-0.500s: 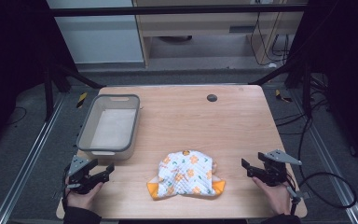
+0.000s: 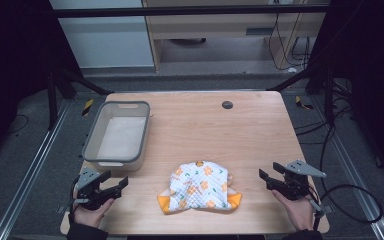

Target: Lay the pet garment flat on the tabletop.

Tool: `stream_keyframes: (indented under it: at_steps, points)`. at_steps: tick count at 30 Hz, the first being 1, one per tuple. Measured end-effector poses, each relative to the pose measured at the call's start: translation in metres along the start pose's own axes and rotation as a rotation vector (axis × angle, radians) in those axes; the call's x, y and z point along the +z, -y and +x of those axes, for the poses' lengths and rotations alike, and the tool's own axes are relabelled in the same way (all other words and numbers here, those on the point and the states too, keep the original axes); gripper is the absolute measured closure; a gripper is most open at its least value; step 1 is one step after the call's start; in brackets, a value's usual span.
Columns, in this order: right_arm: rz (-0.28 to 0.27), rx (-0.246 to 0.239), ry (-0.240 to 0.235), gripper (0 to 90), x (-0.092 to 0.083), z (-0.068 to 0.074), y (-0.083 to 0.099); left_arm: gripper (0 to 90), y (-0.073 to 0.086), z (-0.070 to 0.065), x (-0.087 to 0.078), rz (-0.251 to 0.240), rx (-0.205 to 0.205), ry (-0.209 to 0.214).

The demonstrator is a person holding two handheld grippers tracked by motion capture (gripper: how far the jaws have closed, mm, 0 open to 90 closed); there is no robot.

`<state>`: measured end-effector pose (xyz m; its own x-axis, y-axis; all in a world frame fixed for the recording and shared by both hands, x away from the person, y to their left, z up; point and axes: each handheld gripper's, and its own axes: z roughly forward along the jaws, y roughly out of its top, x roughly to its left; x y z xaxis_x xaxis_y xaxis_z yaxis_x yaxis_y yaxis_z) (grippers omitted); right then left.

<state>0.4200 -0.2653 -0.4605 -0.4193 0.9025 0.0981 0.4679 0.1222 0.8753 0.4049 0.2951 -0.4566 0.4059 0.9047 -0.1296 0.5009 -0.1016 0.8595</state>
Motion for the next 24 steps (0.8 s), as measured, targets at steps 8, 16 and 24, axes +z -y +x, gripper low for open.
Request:
stream_keyframes:
  at_steps: [8,16,24]
  points:
    - [-0.017,-0.025,-0.044,38.2,0.000,0.006,-0.017,31.9,-0.013,-0.007,-0.002,-0.030,0.019,0.026]
    - [-0.034,-0.036,-0.090,37.9,0.004,0.017,-0.037,34.4,-0.031,-0.014,-0.003,-0.049,0.040,0.058]
    - [-0.040,-0.065,-0.134,37.1,0.016,0.033,-0.061,34.7,-0.049,-0.026,0.005,-0.070,0.064,0.091]
